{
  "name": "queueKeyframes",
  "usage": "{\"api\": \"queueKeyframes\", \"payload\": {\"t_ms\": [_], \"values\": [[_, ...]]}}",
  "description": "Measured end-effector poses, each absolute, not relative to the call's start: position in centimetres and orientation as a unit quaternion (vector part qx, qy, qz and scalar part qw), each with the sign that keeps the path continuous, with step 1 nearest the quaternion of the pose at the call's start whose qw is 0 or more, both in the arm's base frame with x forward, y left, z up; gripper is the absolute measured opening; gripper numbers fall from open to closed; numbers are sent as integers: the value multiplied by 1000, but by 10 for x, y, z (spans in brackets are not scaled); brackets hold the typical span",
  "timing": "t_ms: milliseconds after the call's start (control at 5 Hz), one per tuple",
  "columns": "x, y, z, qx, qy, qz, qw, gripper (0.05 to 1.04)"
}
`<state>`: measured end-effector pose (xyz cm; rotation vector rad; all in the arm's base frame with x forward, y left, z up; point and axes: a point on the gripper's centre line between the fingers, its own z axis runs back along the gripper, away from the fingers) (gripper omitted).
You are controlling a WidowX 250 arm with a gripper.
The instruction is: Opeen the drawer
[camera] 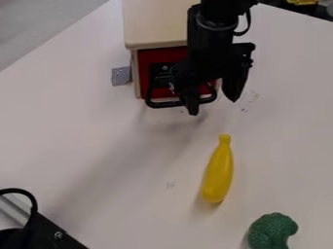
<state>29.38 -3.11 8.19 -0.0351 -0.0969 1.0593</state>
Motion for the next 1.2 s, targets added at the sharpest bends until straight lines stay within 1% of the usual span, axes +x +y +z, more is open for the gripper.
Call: {"api": "queueKeyframes", "payload": {"t_ms": [200, 400, 600, 800, 1200], "values": [[303, -25, 72, -34, -48, 572, 818, 1001], [298, -5, 68, -51, -49, 644, 762, 1001], [294, 5, 68, -73, -53, 700, 709, 1000], [291, 13, 66, -83, -55, 722, 685, 1001], [291, 22, 61, -89, -69, 740, 663, 1001]]}}
